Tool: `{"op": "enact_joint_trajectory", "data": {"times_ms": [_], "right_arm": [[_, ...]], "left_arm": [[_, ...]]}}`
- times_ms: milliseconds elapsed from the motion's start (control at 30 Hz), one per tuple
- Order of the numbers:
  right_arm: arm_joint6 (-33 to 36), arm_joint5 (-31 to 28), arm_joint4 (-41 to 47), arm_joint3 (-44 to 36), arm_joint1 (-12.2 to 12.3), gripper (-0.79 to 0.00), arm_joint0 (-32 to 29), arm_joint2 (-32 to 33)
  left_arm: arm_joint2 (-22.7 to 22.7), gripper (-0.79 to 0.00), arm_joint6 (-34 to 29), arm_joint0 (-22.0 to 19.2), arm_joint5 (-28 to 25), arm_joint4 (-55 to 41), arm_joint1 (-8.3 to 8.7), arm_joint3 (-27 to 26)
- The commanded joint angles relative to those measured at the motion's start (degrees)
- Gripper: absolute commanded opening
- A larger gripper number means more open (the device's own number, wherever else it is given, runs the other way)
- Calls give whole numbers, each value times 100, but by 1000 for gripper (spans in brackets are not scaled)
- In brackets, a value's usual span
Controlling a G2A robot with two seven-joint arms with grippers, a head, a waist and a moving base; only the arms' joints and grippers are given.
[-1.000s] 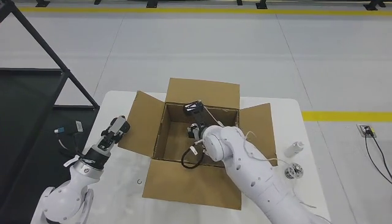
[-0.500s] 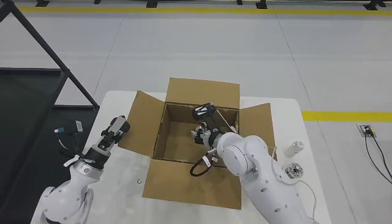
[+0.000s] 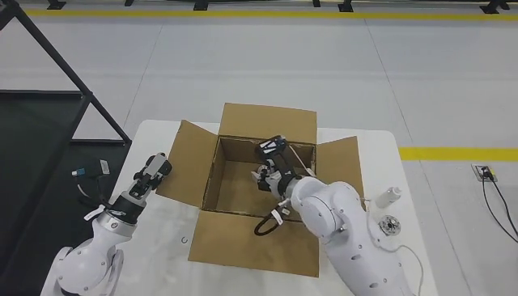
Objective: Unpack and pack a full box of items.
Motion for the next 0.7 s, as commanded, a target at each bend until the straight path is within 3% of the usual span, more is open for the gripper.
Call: {"op": "enact_joint_trajectory", "data": {"times_ms": [0,400,667], "right_arm": [[30,-112,-24,-421,66,-785,-251,266],[-312,-742,-187,-2949,433,-785,-2493,2132],[-1059,-1203,261,-3895,562,-785,-4115,3559]], "left_arm": [[0,0,0,0,0,0,0,0],[0,0,0,0,0,0,0,0],[0,0,0,0,0,0,0,0]]}}
